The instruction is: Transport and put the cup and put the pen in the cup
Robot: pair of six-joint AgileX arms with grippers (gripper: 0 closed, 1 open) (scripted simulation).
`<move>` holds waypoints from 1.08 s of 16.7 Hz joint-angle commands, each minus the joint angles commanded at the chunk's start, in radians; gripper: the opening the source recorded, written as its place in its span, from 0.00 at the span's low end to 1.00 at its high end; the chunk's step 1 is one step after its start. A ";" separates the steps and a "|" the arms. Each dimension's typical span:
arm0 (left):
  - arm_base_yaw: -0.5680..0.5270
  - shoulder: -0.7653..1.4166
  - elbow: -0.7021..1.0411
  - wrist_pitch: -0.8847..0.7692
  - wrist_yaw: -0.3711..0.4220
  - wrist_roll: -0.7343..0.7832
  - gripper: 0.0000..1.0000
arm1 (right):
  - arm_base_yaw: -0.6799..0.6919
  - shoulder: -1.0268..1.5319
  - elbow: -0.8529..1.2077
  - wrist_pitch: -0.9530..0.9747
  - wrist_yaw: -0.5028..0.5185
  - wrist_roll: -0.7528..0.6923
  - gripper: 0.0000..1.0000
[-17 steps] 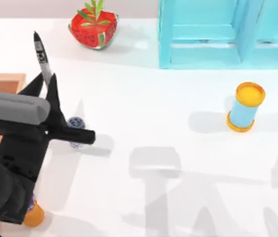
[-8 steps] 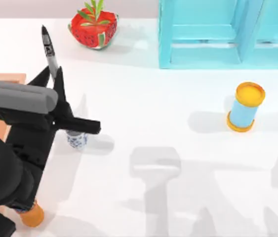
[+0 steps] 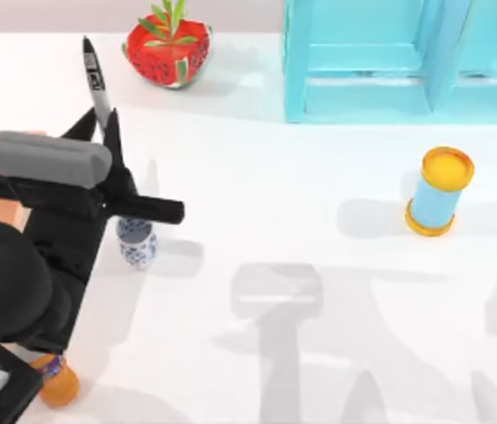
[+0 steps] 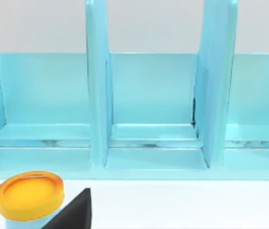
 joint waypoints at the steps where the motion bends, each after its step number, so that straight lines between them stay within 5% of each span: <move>1: 0.000 0.000 0.000 0.000 0.000 0.000 0.08 | 0.000 0.000 0.000 0.000 0.000 0.000 1.00; 13: 0.000 0.000 0.000 0.000 0.000 0.000 0.98 | 0.000 0.000 0.000 0.000 0.000 0.000 1.00; 18: 0.000 0.000 0.000 0.000 0.000 0.000 1.00 | 0.000 0.000 0.000 0.000 0.000 0.000 1.00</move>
